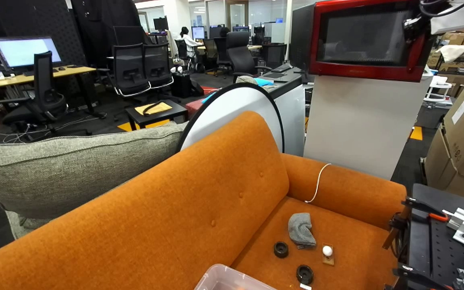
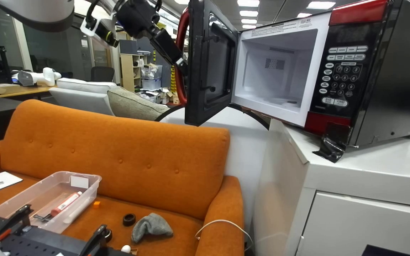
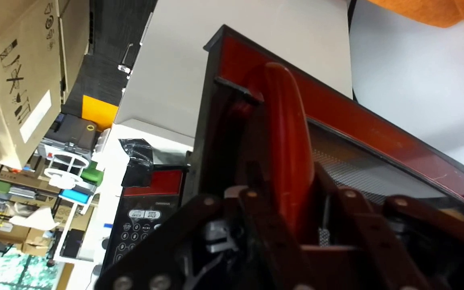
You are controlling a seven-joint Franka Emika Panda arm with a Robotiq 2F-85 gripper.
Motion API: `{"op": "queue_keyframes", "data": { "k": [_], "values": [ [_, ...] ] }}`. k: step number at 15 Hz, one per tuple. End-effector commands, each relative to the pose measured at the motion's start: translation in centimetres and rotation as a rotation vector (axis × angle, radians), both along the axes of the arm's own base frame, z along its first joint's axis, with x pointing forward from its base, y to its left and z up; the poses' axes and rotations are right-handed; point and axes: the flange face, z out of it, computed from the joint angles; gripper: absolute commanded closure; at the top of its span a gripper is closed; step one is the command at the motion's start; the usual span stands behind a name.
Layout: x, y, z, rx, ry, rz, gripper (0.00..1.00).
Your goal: Close the microwave door
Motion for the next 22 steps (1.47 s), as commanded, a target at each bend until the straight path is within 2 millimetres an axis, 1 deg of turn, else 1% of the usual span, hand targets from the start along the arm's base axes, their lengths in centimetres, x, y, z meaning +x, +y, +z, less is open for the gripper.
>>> {"op": "queue_keyframes", "data": {
  "k": [1, 3, 7, 10, 15, 18, 22],
  "values": [
    [1.1, -1.3, 0.5, -0.058, 0.028, 0.001, 0.92],
    [1.3, -2.1, 0.6, -0.074, 0.031, -0.011, 0.92],
    [1.9, -4.5, 1.0, -0.107, 0.040, -0.037, 0.92],
    [2.7, -6.3, 1.3, -0.113, 0.059, -0.021, 0.92],
    [4.4, -7.9, 2.1, -0.112, 0.092, 0.017, 0.92],
    [4.6, -9.6, 2.5, -0.096, 0.078, 0.005, 0.92],
    [4.6, -11.4, 2.5, -0.083, 0.074, -0.013, 0.92]
  ]
}}
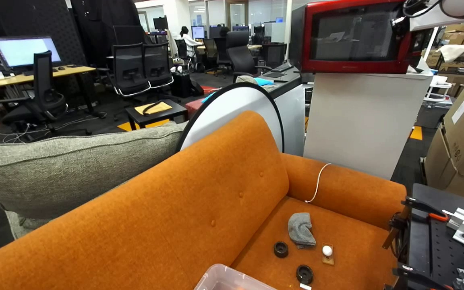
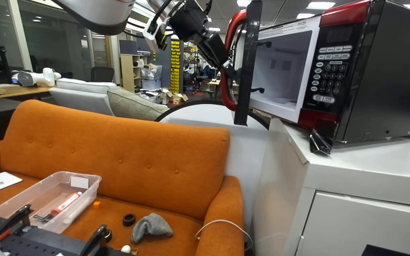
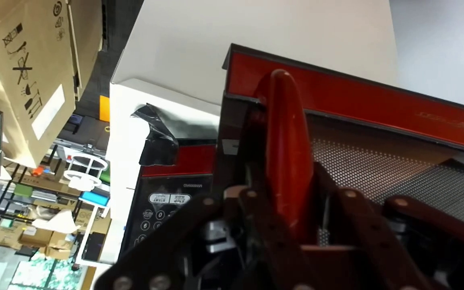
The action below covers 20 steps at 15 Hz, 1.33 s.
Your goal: Close the microwave door
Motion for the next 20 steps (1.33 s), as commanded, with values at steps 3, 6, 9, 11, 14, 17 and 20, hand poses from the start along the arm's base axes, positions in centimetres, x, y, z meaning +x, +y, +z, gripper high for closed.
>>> {"op": "queue_keyframes", "data": {
  "k": [3, 6, 9, 11, 14, 17, 20],
  "values": [
    [0.6, -3.0, 2.4, -0.052, 0.065, 0.045, 0.92],
    [0.6, -4.4, 2.9, -0.044, 0.085, 0.065, 0.92],
    [0.3, -5.9, 3.2, -0.030, 0.104, 0.110, 0.92],
    [-0.4, -6.9, 3.3, -0.005, 0.094, 0.142, 0.92],
    [-1.8, -8.6, 3.9, 0.011, 0.070, 0.180, 0.92],
    [-3.8, -10.6, 4.3, 0.025, 0.051, 0.202, 0.92],
    [-5.9, -12.8, 4.4, 0.042, 0.048, 0.213, 0.92]
  ]
}}
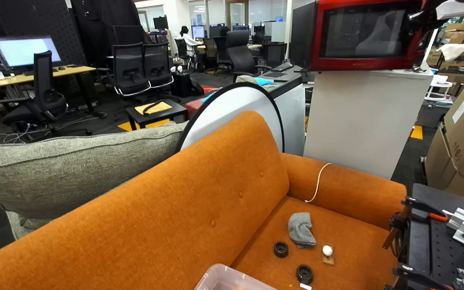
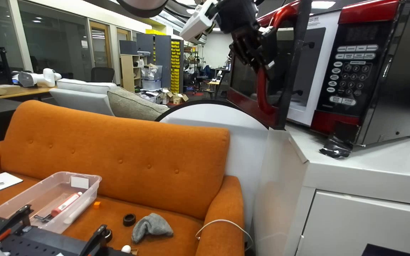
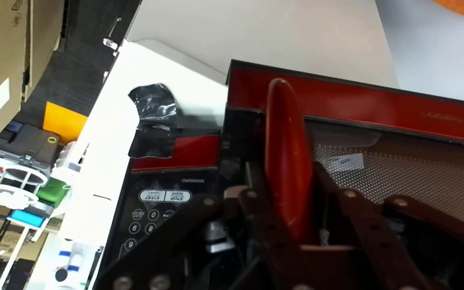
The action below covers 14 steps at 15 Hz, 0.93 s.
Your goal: Close the microwave door
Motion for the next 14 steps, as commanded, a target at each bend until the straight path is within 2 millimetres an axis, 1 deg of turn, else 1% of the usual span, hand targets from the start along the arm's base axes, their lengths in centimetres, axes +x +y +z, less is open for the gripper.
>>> {"op": "queue_keyframes", "data": {
  "k": [1, 4, 10, 14],
  "values": [
    [-2.0, -2.8, 2.9, -0.059, 0.022, 0.064, 0.92],
    [-2.7, -3.8, 2.8, -0.044, 0.022, 0.093, 0.92],
    [-1.9, -3.8, 2.0, 0.043, 0.015, 0.201, 0.92],
    [-1.7, -4.1, 1.8, 0.093, 0.008, 0.266, 0.92]
  ]
}}
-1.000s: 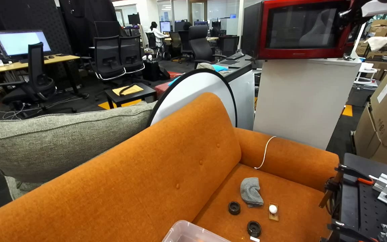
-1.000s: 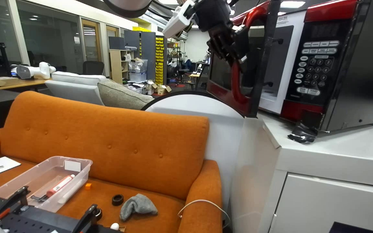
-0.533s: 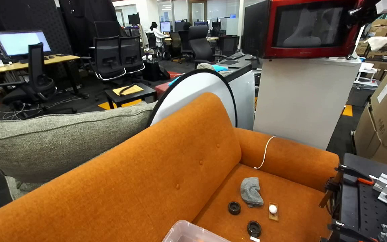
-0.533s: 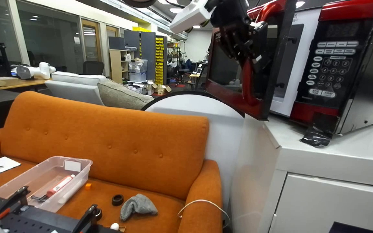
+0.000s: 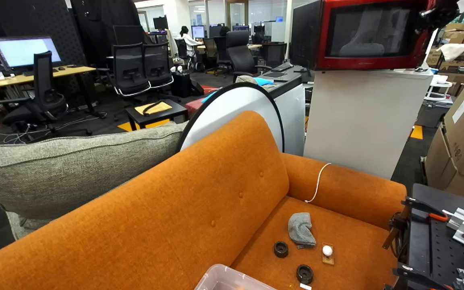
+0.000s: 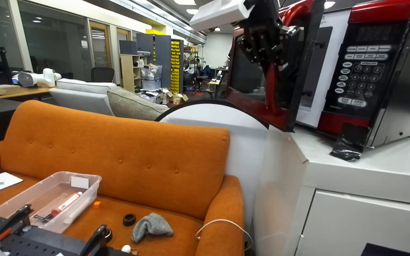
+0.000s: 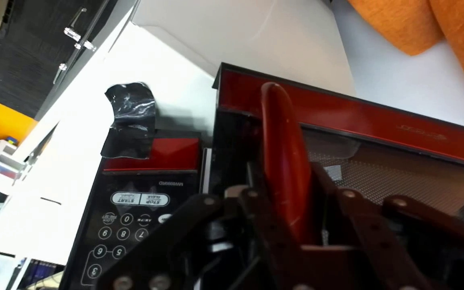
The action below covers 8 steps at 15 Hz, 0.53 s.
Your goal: Close the microwave door
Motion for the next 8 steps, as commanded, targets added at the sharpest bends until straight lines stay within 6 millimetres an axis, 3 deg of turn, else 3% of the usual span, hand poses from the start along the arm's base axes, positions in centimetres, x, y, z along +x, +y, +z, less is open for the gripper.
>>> {"op": "queue_keyframes", "data": {
  "k": [1, 8],
  "values": [
    [1.0, -0.5, 1.2, 0.018, 0.004, 0.089, 0.92],
    [1.2, -1.9, 1.3, -0.019, 0.022, 0.077, 0.92]
  ]
}}
